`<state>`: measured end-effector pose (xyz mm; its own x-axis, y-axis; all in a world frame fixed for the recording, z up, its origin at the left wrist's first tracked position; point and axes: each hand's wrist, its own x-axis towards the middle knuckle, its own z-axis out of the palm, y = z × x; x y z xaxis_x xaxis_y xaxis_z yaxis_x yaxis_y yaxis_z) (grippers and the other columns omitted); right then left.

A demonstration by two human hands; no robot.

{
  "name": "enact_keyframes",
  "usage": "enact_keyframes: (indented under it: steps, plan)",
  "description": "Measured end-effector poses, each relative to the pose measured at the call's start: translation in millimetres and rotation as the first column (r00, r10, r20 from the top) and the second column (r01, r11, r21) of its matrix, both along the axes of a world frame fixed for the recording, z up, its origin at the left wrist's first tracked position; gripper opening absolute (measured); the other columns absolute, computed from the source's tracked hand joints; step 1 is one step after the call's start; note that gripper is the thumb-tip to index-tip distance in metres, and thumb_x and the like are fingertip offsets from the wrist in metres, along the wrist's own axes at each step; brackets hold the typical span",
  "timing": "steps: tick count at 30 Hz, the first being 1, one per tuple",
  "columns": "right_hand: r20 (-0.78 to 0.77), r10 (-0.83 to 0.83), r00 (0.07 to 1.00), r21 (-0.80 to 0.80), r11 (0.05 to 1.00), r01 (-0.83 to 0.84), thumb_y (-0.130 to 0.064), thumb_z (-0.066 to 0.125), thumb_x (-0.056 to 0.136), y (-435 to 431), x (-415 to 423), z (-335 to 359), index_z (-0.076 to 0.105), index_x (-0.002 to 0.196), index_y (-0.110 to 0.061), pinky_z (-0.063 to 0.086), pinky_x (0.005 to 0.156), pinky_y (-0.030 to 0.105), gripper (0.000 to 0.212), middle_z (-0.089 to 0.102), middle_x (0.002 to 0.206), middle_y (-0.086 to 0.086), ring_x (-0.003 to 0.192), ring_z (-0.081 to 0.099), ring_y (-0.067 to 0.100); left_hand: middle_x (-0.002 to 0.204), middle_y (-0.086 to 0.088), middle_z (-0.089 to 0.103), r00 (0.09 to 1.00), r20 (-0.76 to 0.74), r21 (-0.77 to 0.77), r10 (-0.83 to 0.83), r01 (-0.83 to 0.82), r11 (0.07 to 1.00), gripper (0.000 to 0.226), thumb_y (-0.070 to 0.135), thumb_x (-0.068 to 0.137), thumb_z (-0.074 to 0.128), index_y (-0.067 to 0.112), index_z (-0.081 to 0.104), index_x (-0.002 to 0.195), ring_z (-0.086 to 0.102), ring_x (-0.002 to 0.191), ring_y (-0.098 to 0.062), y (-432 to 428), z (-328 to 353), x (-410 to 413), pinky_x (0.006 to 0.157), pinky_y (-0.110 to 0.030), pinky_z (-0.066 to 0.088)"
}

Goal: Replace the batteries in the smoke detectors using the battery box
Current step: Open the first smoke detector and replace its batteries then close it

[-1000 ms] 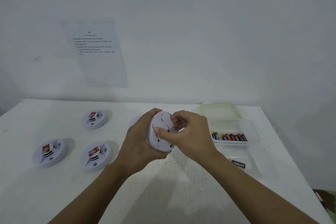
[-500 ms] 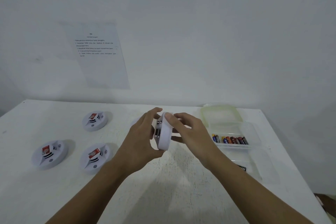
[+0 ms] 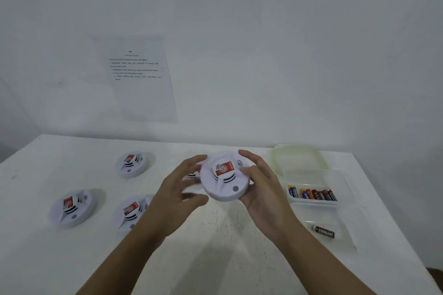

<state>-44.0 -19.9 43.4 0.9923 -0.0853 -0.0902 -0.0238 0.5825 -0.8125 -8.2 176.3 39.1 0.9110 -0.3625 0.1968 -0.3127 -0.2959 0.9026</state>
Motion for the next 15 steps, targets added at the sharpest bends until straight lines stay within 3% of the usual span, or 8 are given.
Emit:
enact_keyframes:
  steps: [4, 6, 9, 15]
  plan:
    - [0.071, 0.008, 0.997, -0.005, 1.000, -0.008, -0.004, 0.053, 0.098, 11.3, -1.8, -12.4, 0.054, 0.136, -0.007, 0.058, 0.090, 0.047, 0.038, 0.065, 0.130, 0.019, 0.118, 0.064, 0.040, 0.121, 0.018, 0.068, 0.981, -0.184, -0.180, -0.060, 0.026, 0.983, 0.059, 0.038, 0.078, 0.078, 0.046, 0.051, 0.129, 0.068, 0.107, -0.010, -0.8, 1.3, -11.2, 0.080, -0.029, 0.061]
    - [0.090, 0.006, 0.996, -0.079, 0.997, 0.001, -0.010, 0.058, 0.092, 17.3, -3.0, -17.4, 0.055, 0.135, -0.007, 0.055, 0.095, 0.052, 0.044, 0.065, 0.130, 0.018, 0.118, 0.064, 0.040, 0.119, 0.021, 0.068, 0.983, -0.175, -0.210, -0.063, 0.025, 0.977, 0.059, 0.032, 0.075, 0.077, 0.044, 0.052, 0.127, 0.067, 0.109, -0.008, -1.8, -2.8, -15.5, 0.079, -0.026, 0.060]
    - [0.083, -0.021, 0.996, -0.347, 0.936, 0.048, -0.008, 0.058, 0.097, 22.5, -7.3, -22.1, 0.061, 0.129, -0.019, 0.056, 0.096, 0.051, 0.034, 0.070, 0.123, 0.007, 0.113, 0.068, 0.029, 0.123, 0.027, 0.063, 0.988, -0.150, -0.185, -0.038, 0.009, 0.983, 0.070, 0.029, 0.072, 0.080, 0.042, 0.048, 0.133, 0.063, 0.116, -0.004, 0.6, -11.3, -16.9, 0.082, -0.021, 0.057]
    - [0.092, 0.057, 0.994, -0.459, 0.888, -0.009, -0.008, 0.054, 0.101, 29.5, -18.7, -32.9, 0.058, 0.135, -0.026, 0.056, 0.098, 0.043, 0.039, 0.068, 0.127, -0.002, 0.118, 0.065, 0.022, 0.139, 0.017, 0.058, 0.968, -0.215, -0.180, -0.130, 0.092, 0.979, 0.083, 0.016, 0.080, 0.078, 0.032, 0.036, 0.150, 0.057, 0.128, -0.011, 16.0, -22.9, -18.2, 0.102, -0.037, 0.053]
